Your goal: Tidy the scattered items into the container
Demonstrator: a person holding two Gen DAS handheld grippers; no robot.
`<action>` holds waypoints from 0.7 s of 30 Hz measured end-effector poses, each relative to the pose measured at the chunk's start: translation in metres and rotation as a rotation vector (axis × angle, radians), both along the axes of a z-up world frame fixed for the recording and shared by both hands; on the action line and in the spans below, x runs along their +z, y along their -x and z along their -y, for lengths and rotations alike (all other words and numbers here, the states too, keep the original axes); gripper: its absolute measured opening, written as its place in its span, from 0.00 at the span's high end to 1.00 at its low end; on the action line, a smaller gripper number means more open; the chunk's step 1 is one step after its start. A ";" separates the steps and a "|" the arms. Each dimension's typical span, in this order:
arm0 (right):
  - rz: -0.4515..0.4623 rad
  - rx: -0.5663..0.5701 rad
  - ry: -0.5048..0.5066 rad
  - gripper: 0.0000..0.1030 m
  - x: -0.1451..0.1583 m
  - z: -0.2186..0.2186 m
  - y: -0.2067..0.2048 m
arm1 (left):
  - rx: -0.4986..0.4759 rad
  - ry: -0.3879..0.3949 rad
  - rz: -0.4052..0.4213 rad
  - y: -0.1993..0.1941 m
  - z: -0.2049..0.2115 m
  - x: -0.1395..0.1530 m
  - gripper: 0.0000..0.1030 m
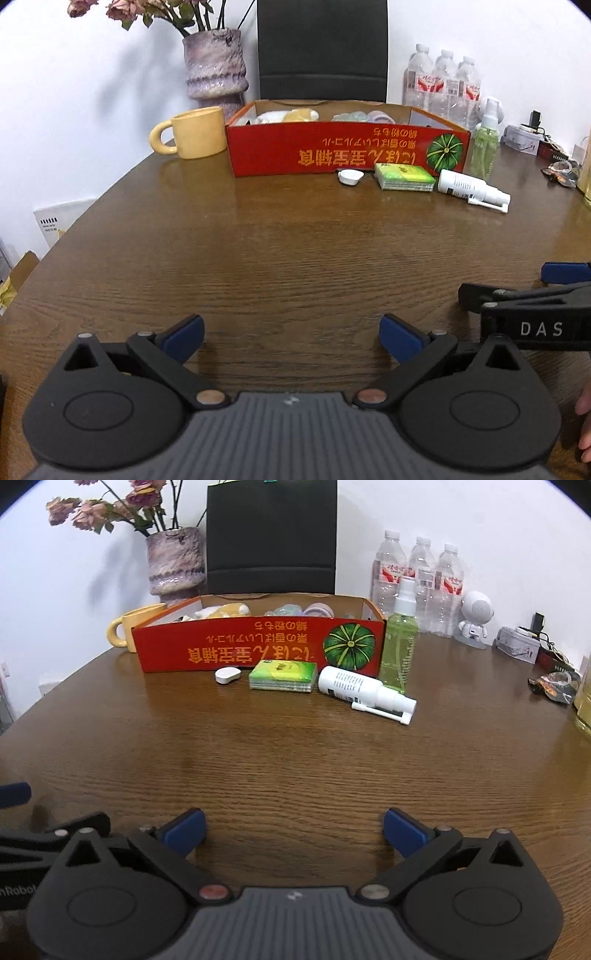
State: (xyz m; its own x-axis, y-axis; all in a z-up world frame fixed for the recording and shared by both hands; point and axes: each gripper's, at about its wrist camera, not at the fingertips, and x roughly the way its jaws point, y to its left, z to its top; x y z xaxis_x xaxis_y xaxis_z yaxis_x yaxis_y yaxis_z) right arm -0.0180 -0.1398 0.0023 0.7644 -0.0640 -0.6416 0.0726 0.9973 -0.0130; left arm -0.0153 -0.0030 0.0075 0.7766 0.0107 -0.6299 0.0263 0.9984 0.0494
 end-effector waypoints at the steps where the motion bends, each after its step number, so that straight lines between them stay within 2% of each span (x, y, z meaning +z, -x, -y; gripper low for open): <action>1: 0.000 0.000 -0.002 0.00 0.000 0.000 0.000 | 0.000 0.000 0.000 0.000 0.000 0.000 0.00; 8: 0.000 0.000 0.000 0.00 0.000 0.000 0.001 | -0.001 0.040 -0.017 -0.003 -0.005 -0.001 0.00; 21: -0.001 -0.007 -0.001 0.00 0.000 0.001 0.000 | 0.005 0.037 -0.019 -0.006 -0.003 0.000 0.00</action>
